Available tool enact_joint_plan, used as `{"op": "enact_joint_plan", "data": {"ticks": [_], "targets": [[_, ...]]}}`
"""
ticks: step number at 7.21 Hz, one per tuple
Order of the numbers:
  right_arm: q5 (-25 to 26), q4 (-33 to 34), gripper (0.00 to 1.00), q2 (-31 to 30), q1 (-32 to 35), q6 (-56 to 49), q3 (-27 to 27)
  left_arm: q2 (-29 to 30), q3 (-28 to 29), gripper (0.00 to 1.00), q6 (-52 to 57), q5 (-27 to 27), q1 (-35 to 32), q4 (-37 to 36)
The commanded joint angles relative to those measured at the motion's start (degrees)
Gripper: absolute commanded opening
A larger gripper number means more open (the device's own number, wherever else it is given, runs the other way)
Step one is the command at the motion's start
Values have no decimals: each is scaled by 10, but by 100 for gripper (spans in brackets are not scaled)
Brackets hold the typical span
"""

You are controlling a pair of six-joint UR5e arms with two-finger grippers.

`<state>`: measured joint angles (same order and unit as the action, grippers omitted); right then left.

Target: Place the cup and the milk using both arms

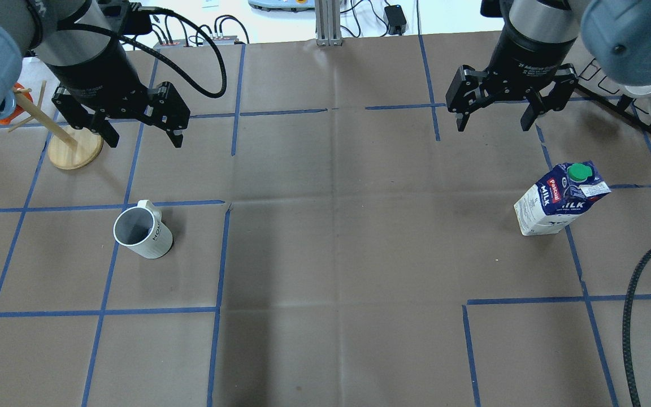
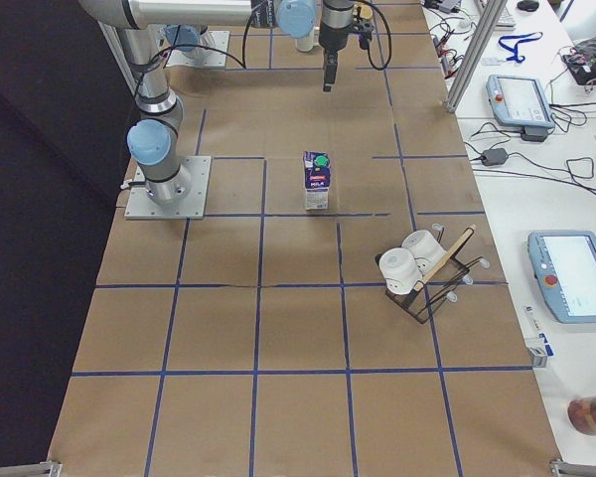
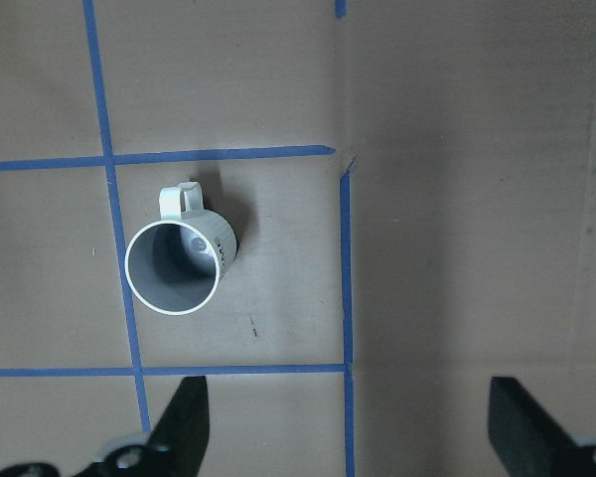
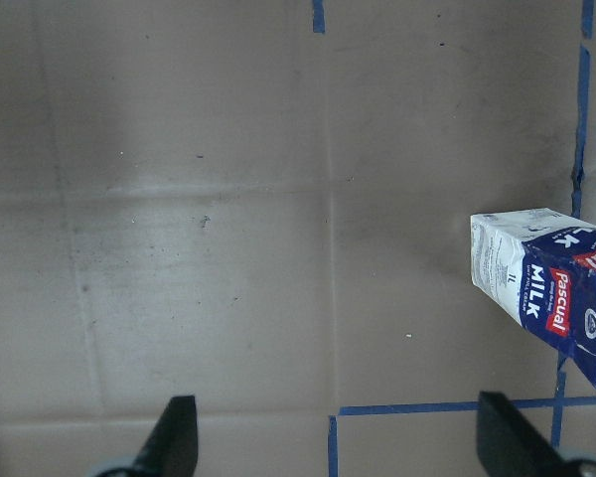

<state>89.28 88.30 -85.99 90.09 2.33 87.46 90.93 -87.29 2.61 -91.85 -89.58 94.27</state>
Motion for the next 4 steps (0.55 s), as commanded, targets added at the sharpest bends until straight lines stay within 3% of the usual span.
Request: {"op": "enact_joint_plan", "data": {"ticks": [1, 4], "targets": [[0, 6, 100, -6, -1, 0, 18, -1, -1, 100, -1, 0, -1, 0], [0, 6, 100, -7, -1, 0, 18, -1, -1, 100, -3, 0, -1, 0]]}}
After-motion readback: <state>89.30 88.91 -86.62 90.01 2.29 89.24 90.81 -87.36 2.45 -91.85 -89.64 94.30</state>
